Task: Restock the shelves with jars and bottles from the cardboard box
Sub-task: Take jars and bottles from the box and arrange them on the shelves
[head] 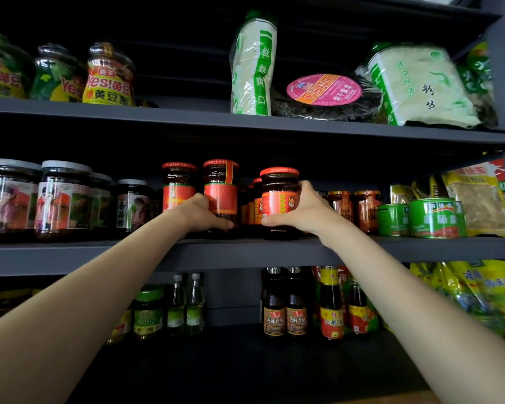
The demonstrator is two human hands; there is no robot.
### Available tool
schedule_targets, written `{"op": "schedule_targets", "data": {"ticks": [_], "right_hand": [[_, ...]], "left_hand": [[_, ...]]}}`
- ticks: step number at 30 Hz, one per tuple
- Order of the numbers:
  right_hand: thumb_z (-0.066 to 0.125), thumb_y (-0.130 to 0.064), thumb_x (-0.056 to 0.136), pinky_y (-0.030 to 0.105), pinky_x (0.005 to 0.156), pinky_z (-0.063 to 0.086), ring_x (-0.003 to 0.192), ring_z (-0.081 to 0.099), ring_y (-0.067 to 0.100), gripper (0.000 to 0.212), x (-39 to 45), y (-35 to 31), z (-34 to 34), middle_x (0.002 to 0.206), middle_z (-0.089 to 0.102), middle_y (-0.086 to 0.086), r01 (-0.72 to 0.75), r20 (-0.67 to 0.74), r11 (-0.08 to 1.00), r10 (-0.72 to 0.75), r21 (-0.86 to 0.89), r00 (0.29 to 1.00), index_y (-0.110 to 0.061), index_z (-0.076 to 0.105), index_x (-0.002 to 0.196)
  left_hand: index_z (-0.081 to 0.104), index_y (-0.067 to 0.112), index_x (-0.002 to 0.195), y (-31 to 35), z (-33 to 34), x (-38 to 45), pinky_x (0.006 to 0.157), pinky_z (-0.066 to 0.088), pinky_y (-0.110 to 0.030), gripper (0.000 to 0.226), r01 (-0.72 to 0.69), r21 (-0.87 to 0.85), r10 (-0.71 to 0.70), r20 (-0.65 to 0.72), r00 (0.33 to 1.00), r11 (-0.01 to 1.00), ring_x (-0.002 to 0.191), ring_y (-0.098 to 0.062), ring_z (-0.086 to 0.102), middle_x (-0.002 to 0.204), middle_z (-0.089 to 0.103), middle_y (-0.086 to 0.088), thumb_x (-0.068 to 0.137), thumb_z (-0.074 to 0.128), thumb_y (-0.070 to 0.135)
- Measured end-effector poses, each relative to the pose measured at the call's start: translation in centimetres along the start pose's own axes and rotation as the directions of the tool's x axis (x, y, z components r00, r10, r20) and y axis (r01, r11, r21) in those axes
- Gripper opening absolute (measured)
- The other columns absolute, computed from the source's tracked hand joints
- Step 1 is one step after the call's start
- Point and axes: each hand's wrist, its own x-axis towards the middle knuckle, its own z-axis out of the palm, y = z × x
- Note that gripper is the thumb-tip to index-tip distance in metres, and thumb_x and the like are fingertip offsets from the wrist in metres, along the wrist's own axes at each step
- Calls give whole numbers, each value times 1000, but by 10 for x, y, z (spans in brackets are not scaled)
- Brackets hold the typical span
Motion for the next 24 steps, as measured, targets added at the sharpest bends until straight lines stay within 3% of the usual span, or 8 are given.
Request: {"op": "schedule_targets", "data": {"ticks": [6, 10, 13, 16, 18, 19, 21, 24], "right_hand": [[82, -20, 67, 29, 91, 39, 105, 47, 14, 89, -5, -2, -4, 118, 50, 1, -56, 118, 995, 46, 84, 992, -16, 27, 137], [84, -26, 64, 37, 97, 42, 115, 48, 20, 87, -6, -3, -3, 125, 48, 3, -48, 31, 999, 48, -4, 998, -17, 31, 132], [83, -30, 67, 38, 100, 38, 123, 45, 23, 95, -12, -9, -3, 135, 44, 7, -47, 9, 997, 47, -54, 999, -18, 23, 139], [78, -35, 72, 39, 100, 37, 127, 41, 25, 92, -26, -26, -6, 137, 43, 10, 71, -253, 991, -98, -113, 962, -16, 22, 144], [71, -29, 80, 36, 92, 47, 109, 54, 20, 59, -37, -45, 1, 116, 56, 6, 286, -414, 947, -322, -148, 851, -14, 41, 130], [67, -23, 83, 36, 85, 50, 97, 58, 17, 42, -40, -55, 7, 103, 60, 3, 369, -408, 912, -410, -180, 816, -15, 48, 120], [61, -18, 87, 34, 74, 51, 84, 60, 16, 25, -39, -71, 24, 87, 63, 1, 408, -248, 868, -477, -283, 843, -15, 50, 110], [62, -20, 88, 33, 70, 46, 90, 60, 26, 44, -19, -76, 51, 100, 60, 10, 286, -9, 862, -319, -418, 948, -8, 40, 124]], "left_hand": [[53, 3, 116, -2, 1, -1, 89, 45, -32, 52, 0, 10, 0, -1, 1000, 1000, 100, -24, 58, 105, 62, -12, 76, 74, 29], [45, 0, 120, 4, 3, -6, 83, 38, -28, 55, 17, 53, -14, -59, 998, 998, 109, -26, 53, 104, 49, -7, 81, 70, 30], [47, -1, 119, 6, 0, -9, 81, 37, -27, 53, 13, 95, -8, -58, 998, 995, 112, -28, 53, 105, 51, -9, 82, 68, 30], [58, -1, 108, -2, -13, -12, 78, 42, -29, 44, -26, 73, 34, -120, 992, 997, 103, -32, 60, 94, 61, -11, 80, 70, 32], [63, 3, 103, -11, -27, -17, 81, 48, -32, 32, -77, 91, 101, -301, 948, 993, 97, -32, 62, 97, 67, -13, 82, 68, 27], [65, 6, 101, -17, -34, -21, 83, 49, -34, 24, -98, 107, 133, -398, 908, 989, 96, -30, 63, 96, 68, -11, 83, 65, 21], [65, 12, 98, -27, -47, -30, 82, 49, -34, 15, -122, 104, 159, -512, 844, 987, 92, -27, 64, 89, 67, -5, 84, 58, 12], [66, 14, 95, -43, -59, -38, 83, 49, -33, 19, -121, 102, 157, -551, 820, 987, 94, -26, 64, 94, 69, -6, 84, 53, 6]]}}
